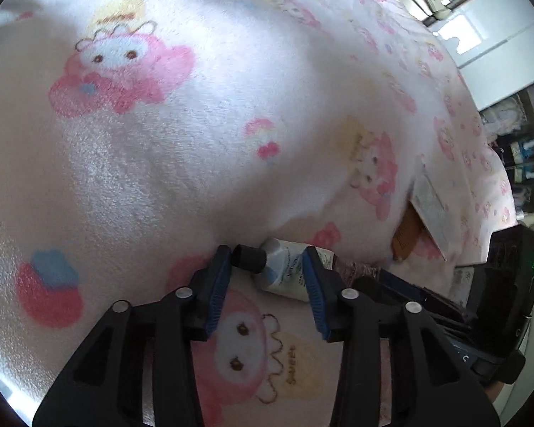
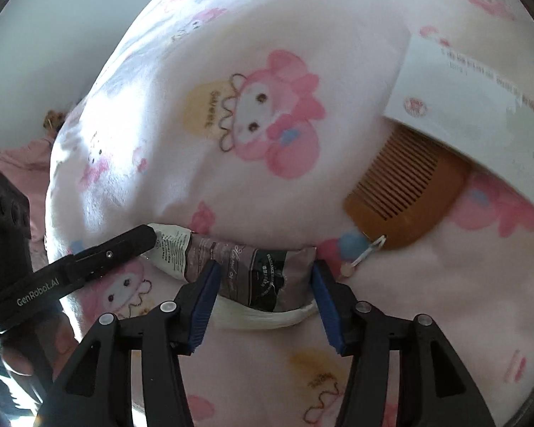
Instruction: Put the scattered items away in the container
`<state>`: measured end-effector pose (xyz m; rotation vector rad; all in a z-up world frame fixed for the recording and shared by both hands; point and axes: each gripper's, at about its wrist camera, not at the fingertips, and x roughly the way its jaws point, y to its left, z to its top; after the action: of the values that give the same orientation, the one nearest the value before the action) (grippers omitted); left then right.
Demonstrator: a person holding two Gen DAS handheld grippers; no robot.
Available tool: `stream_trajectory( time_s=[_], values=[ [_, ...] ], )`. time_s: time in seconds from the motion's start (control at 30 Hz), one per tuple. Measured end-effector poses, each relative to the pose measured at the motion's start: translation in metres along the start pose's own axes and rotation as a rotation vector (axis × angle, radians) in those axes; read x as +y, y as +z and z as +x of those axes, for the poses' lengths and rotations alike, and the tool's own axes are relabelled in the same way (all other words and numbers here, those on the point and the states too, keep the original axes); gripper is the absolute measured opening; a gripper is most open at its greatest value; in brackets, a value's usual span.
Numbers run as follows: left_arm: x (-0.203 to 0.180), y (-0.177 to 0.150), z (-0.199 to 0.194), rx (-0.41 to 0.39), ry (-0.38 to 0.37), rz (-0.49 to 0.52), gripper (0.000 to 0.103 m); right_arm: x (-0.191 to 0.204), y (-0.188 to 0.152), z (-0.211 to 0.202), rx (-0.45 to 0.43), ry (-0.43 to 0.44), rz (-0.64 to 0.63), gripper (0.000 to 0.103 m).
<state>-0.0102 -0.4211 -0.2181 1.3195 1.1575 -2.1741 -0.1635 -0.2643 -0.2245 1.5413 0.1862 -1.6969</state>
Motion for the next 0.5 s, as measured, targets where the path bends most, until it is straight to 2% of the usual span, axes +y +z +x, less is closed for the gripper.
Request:
stream_trajectory(
  time_s=[0.1, 0.17, 0.3, 0.37, 0.4, 0.43, 0.5],
  values=[
    [0.003, -0.004, -0.009, 0.037, -0.073, -0.006, 0.044, 0.005, -0.006, -0.019, -0.023, -0.002, -0.015, 0.050],
    [0.004, -0.007, -0.012, 0.054, -0.086, -0.002, 0.043, 0.005, -0.015, -0.030, -0.012, 0.006, -0.025, 0.050],
    [0.004, -0.008, -0.012, -0.006, 0.001, -0.003, 0.043, -0.005, -0.022, -0.029, 0.013, 0.017, 0.011, 0.050],
    [-0.006, -0.010, -0.001, -0.005, 0.048, 0.046, 0.043, -0.011, -0.023, -0.019, 0.015, -0.011, 0.030, 0.050],
    [-0.008, -0.010, 0.004, 0.003, 0.062, 0.066, 0.043, -0.013, -0.024, -0.016, 0.010, 0.002, 0.033, 0.050],
    [-0.011, -0.010, 0.007, 0.002, 0.079, 0.072, 0.043, -0.013, -0.020, -0.013, -0.003, 0.051, 0.039, 0.051],
    [-0.010, -0.009, 0.005, -0.016, 0.074, 0.058, 0.043, -0.012, -0.016, -0.009, -0.008, 0.029, 0.038, 0.051]
  ],
)
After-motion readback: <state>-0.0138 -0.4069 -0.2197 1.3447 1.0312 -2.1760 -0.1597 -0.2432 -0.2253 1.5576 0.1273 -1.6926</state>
